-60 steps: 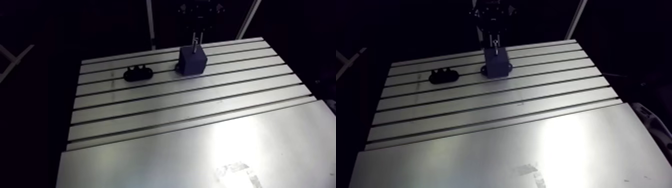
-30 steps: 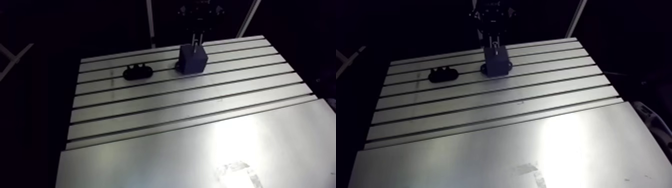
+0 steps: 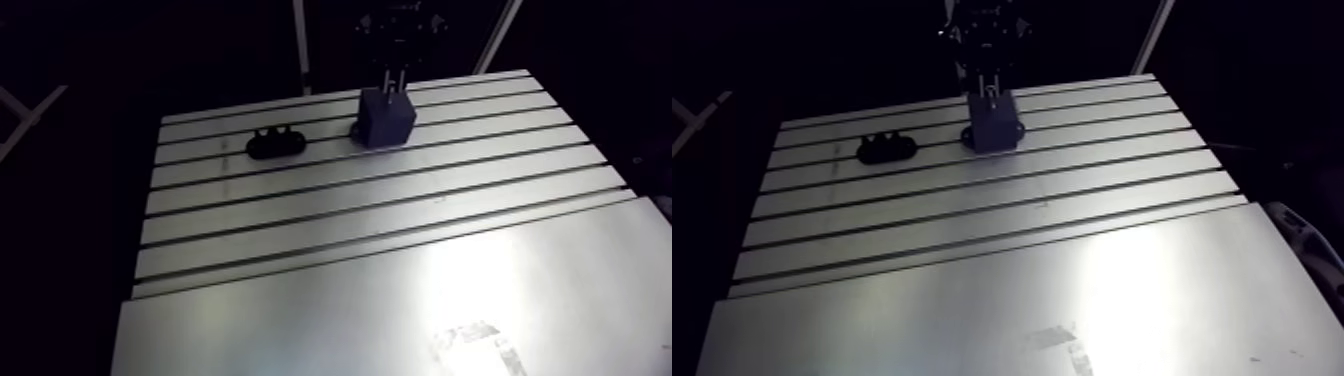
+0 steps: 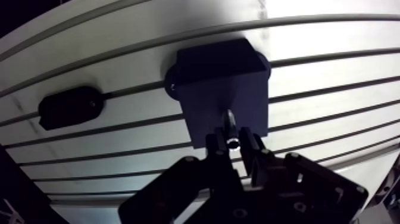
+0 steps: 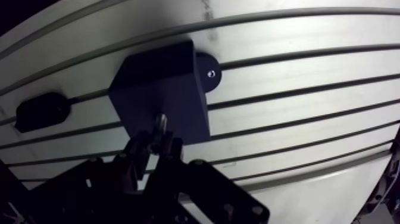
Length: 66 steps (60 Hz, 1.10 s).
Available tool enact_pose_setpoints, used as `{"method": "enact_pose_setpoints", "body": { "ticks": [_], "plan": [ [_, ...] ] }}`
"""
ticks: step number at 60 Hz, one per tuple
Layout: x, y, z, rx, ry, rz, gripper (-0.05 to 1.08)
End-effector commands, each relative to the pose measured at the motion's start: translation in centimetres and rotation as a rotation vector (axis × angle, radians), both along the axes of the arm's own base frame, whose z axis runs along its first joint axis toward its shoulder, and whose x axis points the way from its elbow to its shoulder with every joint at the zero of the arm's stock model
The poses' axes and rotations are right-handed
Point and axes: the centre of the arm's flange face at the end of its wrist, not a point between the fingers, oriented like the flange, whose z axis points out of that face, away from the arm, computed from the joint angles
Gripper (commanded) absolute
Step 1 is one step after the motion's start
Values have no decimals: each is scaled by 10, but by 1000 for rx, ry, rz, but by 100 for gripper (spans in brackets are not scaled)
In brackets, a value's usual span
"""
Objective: Pick up the M10 bolt and insert it into the hole until fully seated.
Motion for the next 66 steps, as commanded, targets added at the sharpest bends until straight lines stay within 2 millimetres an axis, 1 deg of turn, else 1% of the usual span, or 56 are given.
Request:
{"method": "enact_pose_setpoints", "body": {
  "ticks": [1,2,3,4,5,6,11,16,34,35,38,43,45,48,49,51,52,53,54,55,56,58,59,60,61,62,63,64,65,66],
  "plan": [
    [3,-1,-5,3,-10,4,58],
    [4,-1,-5,3,-11,4,33],
    [4,-1,-5,3,-11,4,33],
    [4,-1,-6,4,-13,4,4],
    [4,-1,-6,4,-13,4,4],
    [6,-2,-7,4,-15,3,1],
    [6,-1,-7,4,-7,3,0],
    [4,0,-2,11,24,8,0],
    [3,-4,6,12,46,14,0],
    [3,-5,10,14,52,14,0],
    [4,-5,14,15,58,14,0],
    [6,-6,29,19,81,20,0],
    [6,-6,29,19,81,20,0],
    [9,-7,39,22,96,21,0],
    [9,-7,39,22,96,21,0],
    [12,-8,53,27,116,23,0],
    [12,-8,53,27,116,23,0],
    [15,-9,63,30,130,23,0],
    [15,-9,63,30,130,23,0],
    [18,-10,72,32,146,23,0],
    [18,-10,72,32,146,23,0],
    [24,-13,93,34,174,26,0],
    [24,-13,93,34,174,26,0],
    [28,-15,104,35,184,28,0],
    [28,-15,104,35,184,28,0],
    [33,-19,114,36,190,33,0],
    [33,-19,114,36,190,33,0],
    [39,-24,121,35,187,39,0],
    [39,-24,121,35,187,39,0],
    [46,-29,127,32,177,45,0]
  ]
}}
